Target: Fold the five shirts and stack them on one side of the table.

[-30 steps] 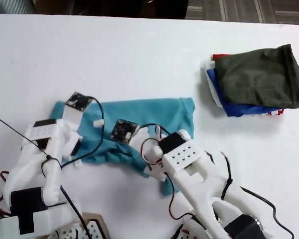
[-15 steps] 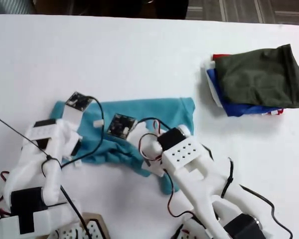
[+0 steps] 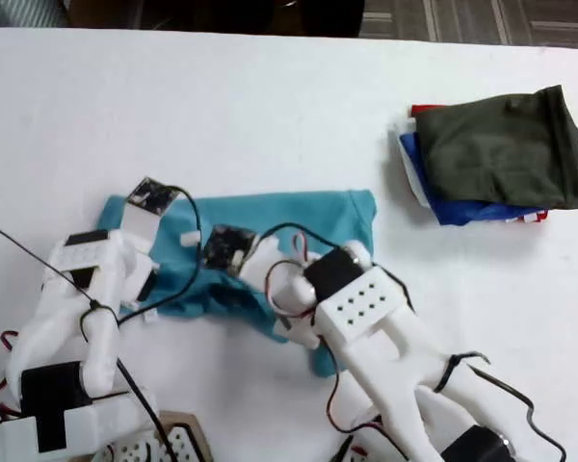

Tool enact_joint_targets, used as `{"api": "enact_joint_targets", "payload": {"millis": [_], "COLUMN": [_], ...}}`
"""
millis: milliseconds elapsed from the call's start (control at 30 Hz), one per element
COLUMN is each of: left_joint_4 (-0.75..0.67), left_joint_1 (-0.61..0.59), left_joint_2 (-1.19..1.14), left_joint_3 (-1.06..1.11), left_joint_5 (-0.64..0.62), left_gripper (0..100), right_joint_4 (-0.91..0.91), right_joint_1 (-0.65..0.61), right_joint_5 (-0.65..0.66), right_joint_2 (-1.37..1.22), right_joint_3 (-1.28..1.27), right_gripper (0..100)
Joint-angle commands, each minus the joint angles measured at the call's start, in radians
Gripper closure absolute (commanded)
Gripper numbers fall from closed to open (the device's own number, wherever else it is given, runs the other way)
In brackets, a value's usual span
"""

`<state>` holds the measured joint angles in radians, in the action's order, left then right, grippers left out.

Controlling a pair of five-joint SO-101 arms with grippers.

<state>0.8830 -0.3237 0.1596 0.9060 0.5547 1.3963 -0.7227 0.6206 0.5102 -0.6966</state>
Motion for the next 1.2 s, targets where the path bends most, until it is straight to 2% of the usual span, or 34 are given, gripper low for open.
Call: {"api": "enact_joint_targets", "payload": {"millis": [0,300,467,667,833,1033,1167], "left_joint_4": [-0.034,-0.034,-0.034,-0.034,-0.034,-0.034,-0.034], "left_joint_1": [0.014,0.014,0.014,0.014,0.014,0.014,0.014], "left_joint_2": [-0.006,-0.006,-0.006,-0.006,-0.006,-0.006,-0.006], "left_joint_3": [0.001,0.001,0.001,0.001,0.001,0.001,0.001], "left_joint_5": [-0.002,-0.002,-0.002,-0.002,-0.002,-0.002,-0.002], "left_gripper": [98,98,98,98,98,98,98], "right_joint_4": [0.004,-0.208,-0.288,-0.312,-0.311,-0.278,-0.306], "right_joint_1": [-0.054,-0.062,-0.036,0.093,0.071,-0.01,-0.008], "right_joint_5": [0.0,0.006,0.002,0.002,0.002,0.002,0.0], "right_joint_2": [0.041,0.041,0.039,-0.022,-0.054,-0.012,-0.033], "right_joint_3": [0.017,-0.261,-0.288,-0.285,-0.284,-0.284,-0.287], "right_gripper": [97.9,97.8,96.8,80.3,81.6,81.8,81.6]}}
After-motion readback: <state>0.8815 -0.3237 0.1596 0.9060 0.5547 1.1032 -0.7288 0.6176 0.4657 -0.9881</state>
